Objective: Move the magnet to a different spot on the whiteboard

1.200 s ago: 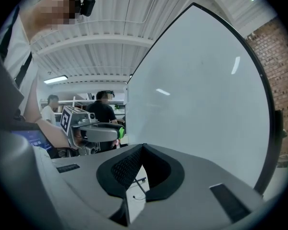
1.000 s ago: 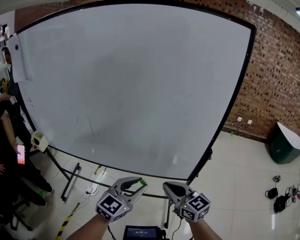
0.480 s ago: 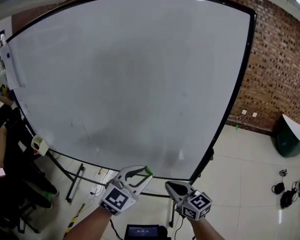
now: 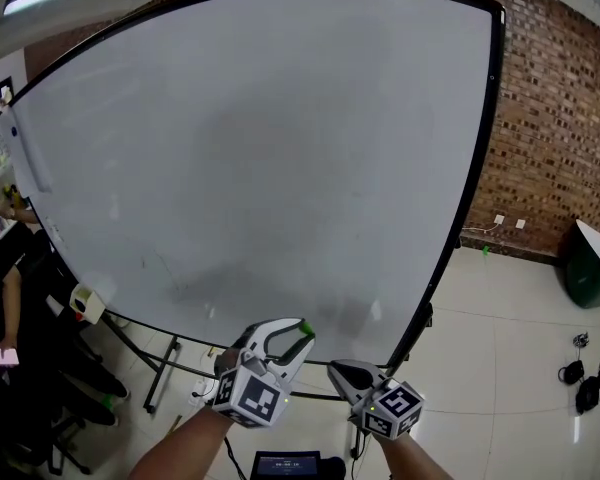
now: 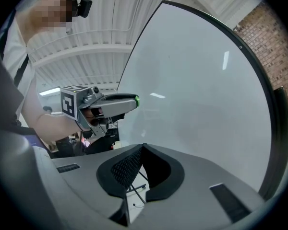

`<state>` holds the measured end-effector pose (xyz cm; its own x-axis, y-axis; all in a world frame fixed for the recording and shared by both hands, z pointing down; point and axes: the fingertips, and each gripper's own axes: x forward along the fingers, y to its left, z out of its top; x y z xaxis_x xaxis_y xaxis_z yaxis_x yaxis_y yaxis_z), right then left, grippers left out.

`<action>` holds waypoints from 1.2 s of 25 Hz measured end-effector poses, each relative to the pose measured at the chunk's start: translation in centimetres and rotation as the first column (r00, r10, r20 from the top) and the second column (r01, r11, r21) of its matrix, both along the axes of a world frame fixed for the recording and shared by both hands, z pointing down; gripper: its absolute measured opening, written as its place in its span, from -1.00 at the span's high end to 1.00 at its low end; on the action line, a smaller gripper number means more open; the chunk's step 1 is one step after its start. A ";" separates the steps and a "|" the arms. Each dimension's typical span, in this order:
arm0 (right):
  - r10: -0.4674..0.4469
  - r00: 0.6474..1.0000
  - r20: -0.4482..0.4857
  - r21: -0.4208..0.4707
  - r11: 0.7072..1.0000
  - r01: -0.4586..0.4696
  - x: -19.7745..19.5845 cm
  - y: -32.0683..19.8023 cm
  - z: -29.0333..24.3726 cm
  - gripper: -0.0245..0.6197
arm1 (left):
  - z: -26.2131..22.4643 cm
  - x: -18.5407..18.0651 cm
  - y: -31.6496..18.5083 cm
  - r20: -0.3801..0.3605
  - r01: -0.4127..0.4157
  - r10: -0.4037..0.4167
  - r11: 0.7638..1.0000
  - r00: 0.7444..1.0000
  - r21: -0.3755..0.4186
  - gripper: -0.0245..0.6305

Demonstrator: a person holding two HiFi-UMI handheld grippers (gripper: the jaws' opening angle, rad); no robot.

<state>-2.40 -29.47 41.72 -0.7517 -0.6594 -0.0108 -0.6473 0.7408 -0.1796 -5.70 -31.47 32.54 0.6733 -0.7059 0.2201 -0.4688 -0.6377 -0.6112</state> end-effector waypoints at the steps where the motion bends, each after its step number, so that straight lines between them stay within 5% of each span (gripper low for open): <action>1: -0.002 1.000 0.003 0.000 1.000 0.002 0.1 -0.3 -0.1 0.83 | 0.0 0.3 -0.3 0.033 0.003 -0.004 1.000 0.999 0.025 0.51; 11: -0.002 1.000 0.016 0.010 1.000 0.002 0.3 -2.5 -0.6 0.83 | 0.3 2.3 -2.4 0.251 -0.011 -0.042 0.979 0.967 0.205 0.51; 21: 0.019 0.999 0.038 0.028 0.999 -0.020 1.6 -5.3 -2.3 0.83 | 1.4 3.0 -5.0 0.334 -0.003 -0.080 0.970 0.939 0.241 0.51; 30: 0.037 0.998 0.047 0.048 0.998 -0.040 1.4 -7.1 -3.1 0.83 | -0.4 3.3 -6.9 0.347 0.048 -0.193 0.921 0.918 0.386 0.51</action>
<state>-1.00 -36.61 38.67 -0.7237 -0.6857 -0.0777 -0.6673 0.7240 -0.1746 -2.43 -38.40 32.16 0.4969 -0.8548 0.1496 -0.2197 -0.2908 -0.9312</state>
